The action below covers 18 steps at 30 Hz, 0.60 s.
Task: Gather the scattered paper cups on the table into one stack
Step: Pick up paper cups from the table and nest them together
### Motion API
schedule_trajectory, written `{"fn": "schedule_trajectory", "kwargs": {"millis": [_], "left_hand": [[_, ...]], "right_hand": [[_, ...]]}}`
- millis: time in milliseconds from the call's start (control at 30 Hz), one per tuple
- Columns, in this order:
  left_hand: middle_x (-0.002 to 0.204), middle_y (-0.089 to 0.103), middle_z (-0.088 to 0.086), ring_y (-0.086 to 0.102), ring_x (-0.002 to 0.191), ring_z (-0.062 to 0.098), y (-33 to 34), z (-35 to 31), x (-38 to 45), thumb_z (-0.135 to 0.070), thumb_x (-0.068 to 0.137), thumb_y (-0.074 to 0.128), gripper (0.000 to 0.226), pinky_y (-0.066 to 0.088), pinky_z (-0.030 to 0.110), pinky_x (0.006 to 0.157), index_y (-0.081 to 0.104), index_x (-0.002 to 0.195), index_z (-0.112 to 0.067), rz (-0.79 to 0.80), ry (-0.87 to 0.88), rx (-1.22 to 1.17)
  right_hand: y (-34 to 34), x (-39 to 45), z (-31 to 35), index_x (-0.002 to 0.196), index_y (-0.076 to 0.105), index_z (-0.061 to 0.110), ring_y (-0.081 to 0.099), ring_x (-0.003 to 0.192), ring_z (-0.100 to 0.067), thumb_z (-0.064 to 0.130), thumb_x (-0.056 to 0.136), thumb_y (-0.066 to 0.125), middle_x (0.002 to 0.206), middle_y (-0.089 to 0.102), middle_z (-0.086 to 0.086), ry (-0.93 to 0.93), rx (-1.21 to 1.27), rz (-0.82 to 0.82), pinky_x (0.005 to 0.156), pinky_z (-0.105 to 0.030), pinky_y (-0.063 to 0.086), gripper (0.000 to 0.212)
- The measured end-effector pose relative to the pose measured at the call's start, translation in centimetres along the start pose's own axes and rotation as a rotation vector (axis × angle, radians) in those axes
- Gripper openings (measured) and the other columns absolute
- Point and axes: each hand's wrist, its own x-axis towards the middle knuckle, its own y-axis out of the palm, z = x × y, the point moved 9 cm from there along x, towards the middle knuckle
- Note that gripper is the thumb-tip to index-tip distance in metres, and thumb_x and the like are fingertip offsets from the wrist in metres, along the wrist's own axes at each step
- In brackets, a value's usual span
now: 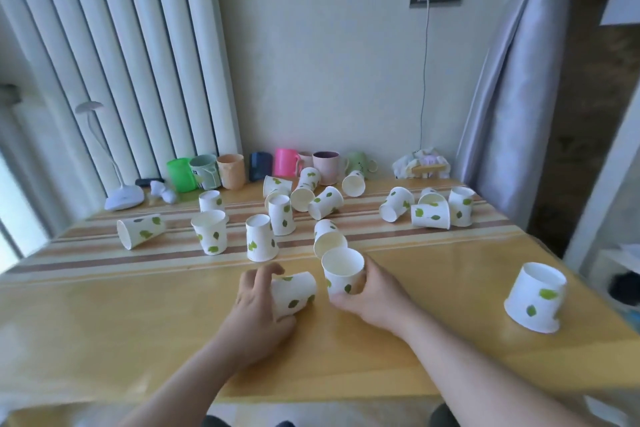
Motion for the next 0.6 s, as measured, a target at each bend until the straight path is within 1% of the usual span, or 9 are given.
{"fn": "schedule_trajectory", "kwargs": {"millis": [67,167,233,267,300,333,400,467,600], "left_hand": [[0.137,0.048,-0.007,0.060,0.120,0.022,-1.0,1.3,0.5,-0.044,0.080,0.083,0.073,0.053,0.043,0.106,0.034,0.133,-0.053,-0.033,-0.025,-0.116],[0.141,0.064,-0.011,0.067,0.124,0.014,-5.1,0.8,1.4,-0.067,0.073,0.077,0.079,0.058,0.046,0.103,0.045,0.144,-0.056,-0.258,0.017,-0.322],[0.149,0.055,-0.024,0.060,0.126,-0.013,-7.8,-2.0,2.2,-0.070,0.077,0.067,0.073,0.053,0.029,0.100,0.043,0.146,-0.061,-0.373,0.124,-0.384],[0.149,0.050,-0.031,0.053,0.130,-0.020,-8.8,-4.0,2.6,-0.068,0.080,0.065,0.071,0.049,0.025,0.102,0.039,0.146,-0.064,-0.401,0.190,-0.395],[0.149,0.049,-0.034,0.051,0.136,-0.015,-9.1,-5.7,3.1,-0.066,0.083,0.066,0.071,0.048,0.028,0.104,0.036,0.147,-0.066,-0.406,0.234,-0.398],[0.146,0.054,-0.030,0.055,0.138,-0.003,-9.0,-7.2,3.6,-0.062,0.083,0.068,0.072,0.049,0.032,0.104,0.039,0.149,-0.063,-0.397,0.270,-0.394],[0.132,0.064,-0.018,0.062,0.124,0.011,-7.6,-9.5,4.7,-0.054,0.080,0.073,0.071,0.050,0.031,0.097,0.048,0.145,-0.043,-0.355,0.318,-0.325],[0.128,0.060,-0.023,0.056,0.121,0.008,-5.2,-10.6,6.0,-0.047,0.075,0.077,0.068,0.046,0.028,0.097,0.055,0.138,-0.034,-0.269,0.310,-0.185],[0.137,0.056,-0.017,0.053,0.124,0.008,-0.3,-9.5,7.4,-0.043,0.076,0.084,0.073,0.049,0.037,0.109,0.058,0.143,-0.037,-0.070,0.279,0.010]], "right_hand": [[1.0,1.2,0.6,0.126,0.061,0.046,0.070,0.113,-0.010,0.060,0.065,0.083,0.119,0.072,0.025,0.002,0.057,-0.033,0.098,-0.040,0.061,0.067],[1.8,2.1,0.7,0.122,0.064,0.046,0.072,0.110,-0.011,0.065,0.059,0.082,0.115,0.074,0.023,-0.005,0.061,-0.042,0.097,-0.042,0.062,0.069],[1.8,2.2,0.6,0.124,0.062,0.048,0.071,0.114,-0.011,0.068,0.056,0.081,0.117,0.074,0.024,-0.009,0.066,-0.043,0.099,-0.042,0.060,0.074],[1.8,2.2,0.6,0.124,0.061,0.049,0.070,0.115,-0.011,0.069,0.055,0.081,0.118,0.074,0.024,-0.016,0.062,-0.045,0.100,-0.042,0.060,0.075],[1.8,2.1,0.6,0.124,0.060,0.050,0.069,0.116,-0.010,0.069,0.055,0.082,0.119,0.074,0.023,-0.019,0.058,-0.047,0.100,-0.042,0.059,0.075],[1.8,2.1,0.6,0.125,0.060,0.050,0.069,0.117,-0.010,0.069,0.055,0.083,0.119,0.074,0.022,-0.022,0.056,-0.050,0.101,-0.042,0.059,0.076],[1.7,2.1,0.5,0.128,0.060,0.050,0.070,0.116,-0.009,0.069,0.055,0.084,0.119,0.075,0.021,-0.017,0.058,-0.057,0.100,-0.042,0.060,0.079],[1.6,1.9,0.7,0.128,0.061,0.048,0.071,0.113,-0.008,0.067,0.057,0.085,0.118,0.076,0.021,-0.019,0.068,-0.056,0.097,-0.041,0.061,0.078],[1.6,1.7,0.6,0.122,0.061,0.045,0.072,0.099,-0.009,0.061,0.062,0.088,0.101,0.075,0.016,-0.003,0.073,-0.048,0.090,-0.040,0.063,0.068]]}}
